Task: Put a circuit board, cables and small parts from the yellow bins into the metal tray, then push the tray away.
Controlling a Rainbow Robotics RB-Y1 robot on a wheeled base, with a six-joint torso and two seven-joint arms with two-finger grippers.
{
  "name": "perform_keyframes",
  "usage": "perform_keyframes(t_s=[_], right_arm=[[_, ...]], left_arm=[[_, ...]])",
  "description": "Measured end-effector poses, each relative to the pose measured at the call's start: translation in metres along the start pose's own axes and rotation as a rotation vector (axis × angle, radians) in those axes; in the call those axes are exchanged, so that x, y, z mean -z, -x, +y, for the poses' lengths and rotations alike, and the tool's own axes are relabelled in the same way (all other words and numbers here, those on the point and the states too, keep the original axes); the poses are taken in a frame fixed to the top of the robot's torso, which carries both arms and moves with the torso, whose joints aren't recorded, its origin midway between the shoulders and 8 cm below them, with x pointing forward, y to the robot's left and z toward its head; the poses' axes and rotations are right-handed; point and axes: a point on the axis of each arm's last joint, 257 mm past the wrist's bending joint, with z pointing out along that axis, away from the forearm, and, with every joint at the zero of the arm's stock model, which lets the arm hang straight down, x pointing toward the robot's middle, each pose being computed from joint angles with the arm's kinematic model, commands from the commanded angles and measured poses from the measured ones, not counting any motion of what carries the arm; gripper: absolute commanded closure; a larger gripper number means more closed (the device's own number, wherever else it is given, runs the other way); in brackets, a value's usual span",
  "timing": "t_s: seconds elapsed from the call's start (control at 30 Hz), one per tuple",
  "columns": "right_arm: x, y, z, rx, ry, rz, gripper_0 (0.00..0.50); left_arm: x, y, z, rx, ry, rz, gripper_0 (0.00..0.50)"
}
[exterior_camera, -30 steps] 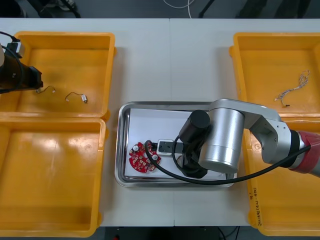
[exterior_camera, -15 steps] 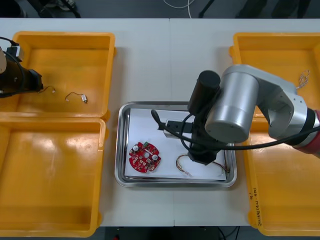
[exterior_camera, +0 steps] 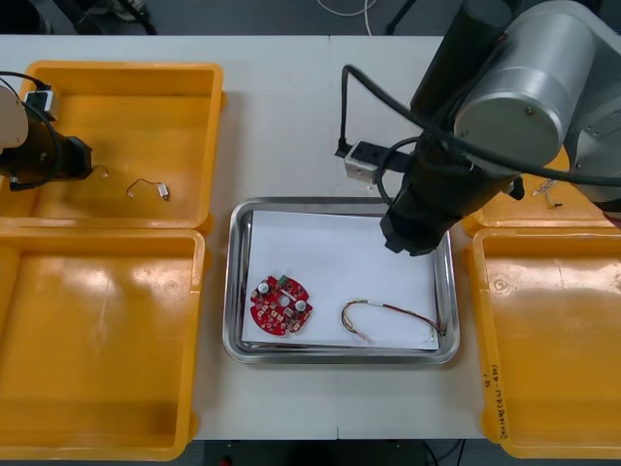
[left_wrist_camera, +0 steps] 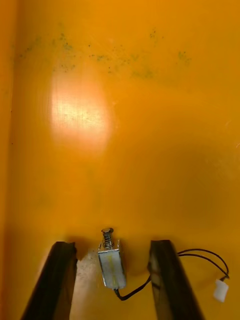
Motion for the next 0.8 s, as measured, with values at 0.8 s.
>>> perform_keyframes(t_s=[0.8], right_arm=[[0.080, -0.050, -0.157, -0.711, -0.240, -0.081, 0.000]], left_arm=[[0.031, -0.016, -0.009, -0.023, -0.012, 0.126, 0.500]])
